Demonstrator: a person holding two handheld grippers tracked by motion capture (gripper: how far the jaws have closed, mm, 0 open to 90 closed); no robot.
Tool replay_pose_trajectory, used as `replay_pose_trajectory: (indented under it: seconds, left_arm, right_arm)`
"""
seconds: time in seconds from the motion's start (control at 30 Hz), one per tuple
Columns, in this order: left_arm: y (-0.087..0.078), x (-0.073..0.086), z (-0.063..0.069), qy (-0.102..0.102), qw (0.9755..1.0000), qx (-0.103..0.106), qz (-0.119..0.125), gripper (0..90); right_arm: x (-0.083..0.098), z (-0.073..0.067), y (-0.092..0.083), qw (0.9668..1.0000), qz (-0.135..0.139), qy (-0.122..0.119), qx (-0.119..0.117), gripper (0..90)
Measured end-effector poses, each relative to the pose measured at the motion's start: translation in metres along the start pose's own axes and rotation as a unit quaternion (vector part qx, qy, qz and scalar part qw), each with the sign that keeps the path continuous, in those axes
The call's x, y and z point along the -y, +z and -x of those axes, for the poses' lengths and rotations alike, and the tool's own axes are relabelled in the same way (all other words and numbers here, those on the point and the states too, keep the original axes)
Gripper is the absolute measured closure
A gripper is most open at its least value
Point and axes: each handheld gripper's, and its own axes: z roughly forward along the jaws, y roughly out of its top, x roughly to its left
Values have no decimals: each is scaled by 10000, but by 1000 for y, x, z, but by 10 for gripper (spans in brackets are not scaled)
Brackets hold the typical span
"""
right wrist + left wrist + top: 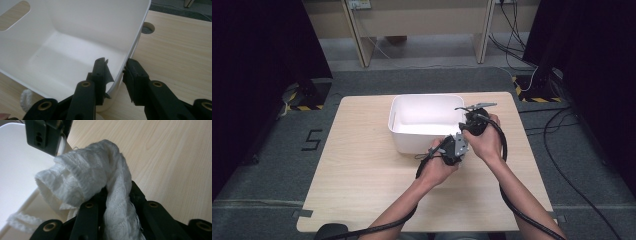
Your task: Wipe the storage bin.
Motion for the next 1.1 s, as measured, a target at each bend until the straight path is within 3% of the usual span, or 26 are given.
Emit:
replay_pose_trajectory:
  seconds: [1.1]
  left_arm:
    - [32, 22, 11, -24, 9990, 112, -424, 741]
  right_arm:
    - [0, 0, 0, 10000, 9, 15, -1, 708]
